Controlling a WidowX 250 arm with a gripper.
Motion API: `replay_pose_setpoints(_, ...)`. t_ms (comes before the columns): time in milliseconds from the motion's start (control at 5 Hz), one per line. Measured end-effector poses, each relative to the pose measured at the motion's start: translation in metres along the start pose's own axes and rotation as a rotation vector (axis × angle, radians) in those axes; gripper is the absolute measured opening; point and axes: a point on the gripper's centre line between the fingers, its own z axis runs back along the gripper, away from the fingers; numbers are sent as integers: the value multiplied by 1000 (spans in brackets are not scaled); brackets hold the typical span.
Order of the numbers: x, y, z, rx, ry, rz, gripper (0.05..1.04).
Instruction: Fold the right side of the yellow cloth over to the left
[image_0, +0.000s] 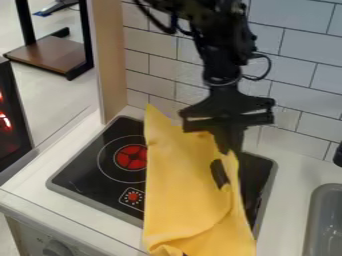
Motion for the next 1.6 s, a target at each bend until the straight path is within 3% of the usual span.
replay_pose_setpoints(200,-7,29,7,28,-26,58,49)
replay_pose_setpoints(400,-17,42,2,71,-15,106,49)
replay_pose_setpoints(800,-29,63,-51,144,30,76,49)
replay_pose_setpoints(1200,-27,67,-64,163,40,91,73)
replay_pose_setpoints(1600,-26,63,-62,149,56,118,392)
